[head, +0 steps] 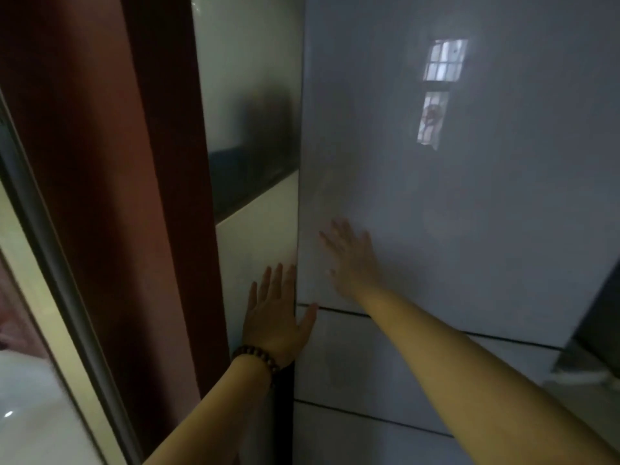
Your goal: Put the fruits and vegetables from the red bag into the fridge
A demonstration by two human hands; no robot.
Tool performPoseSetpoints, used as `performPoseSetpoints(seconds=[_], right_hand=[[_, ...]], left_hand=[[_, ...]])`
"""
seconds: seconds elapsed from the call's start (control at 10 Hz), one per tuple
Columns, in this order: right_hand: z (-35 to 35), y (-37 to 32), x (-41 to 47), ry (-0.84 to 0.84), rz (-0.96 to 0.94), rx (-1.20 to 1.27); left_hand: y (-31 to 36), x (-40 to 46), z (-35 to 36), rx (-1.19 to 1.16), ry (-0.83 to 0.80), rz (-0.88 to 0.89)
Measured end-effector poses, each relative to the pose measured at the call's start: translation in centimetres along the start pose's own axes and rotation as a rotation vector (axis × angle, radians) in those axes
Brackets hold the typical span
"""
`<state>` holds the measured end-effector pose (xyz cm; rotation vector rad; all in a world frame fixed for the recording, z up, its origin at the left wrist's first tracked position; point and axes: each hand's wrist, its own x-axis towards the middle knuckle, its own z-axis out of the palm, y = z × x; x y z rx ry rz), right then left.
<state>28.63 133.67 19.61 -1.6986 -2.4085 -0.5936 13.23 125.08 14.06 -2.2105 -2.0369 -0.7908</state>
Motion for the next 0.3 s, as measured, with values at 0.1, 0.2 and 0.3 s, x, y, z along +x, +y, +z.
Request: performPoseSetpoints(seconds=[0.1, 0.2, 0.3], right_hand=[[0.9, 2.9, -5.7, 0.021, 0.146, 0.154], [0.9, 5.2, -11.0, 0.049, 0.308, 0.26], [0.8, 6.2, -15.0, 0.08, 0.45, 0.293]], left_hand=[[0.9, 0.0, -0.7, -0.02, -0.023, 0.018], [1.9, -0.3, -1.0, -0.035, -0.033, 0.054], [2.8, -0.9, -1.1, -0.028, -0.058, 0.096]])
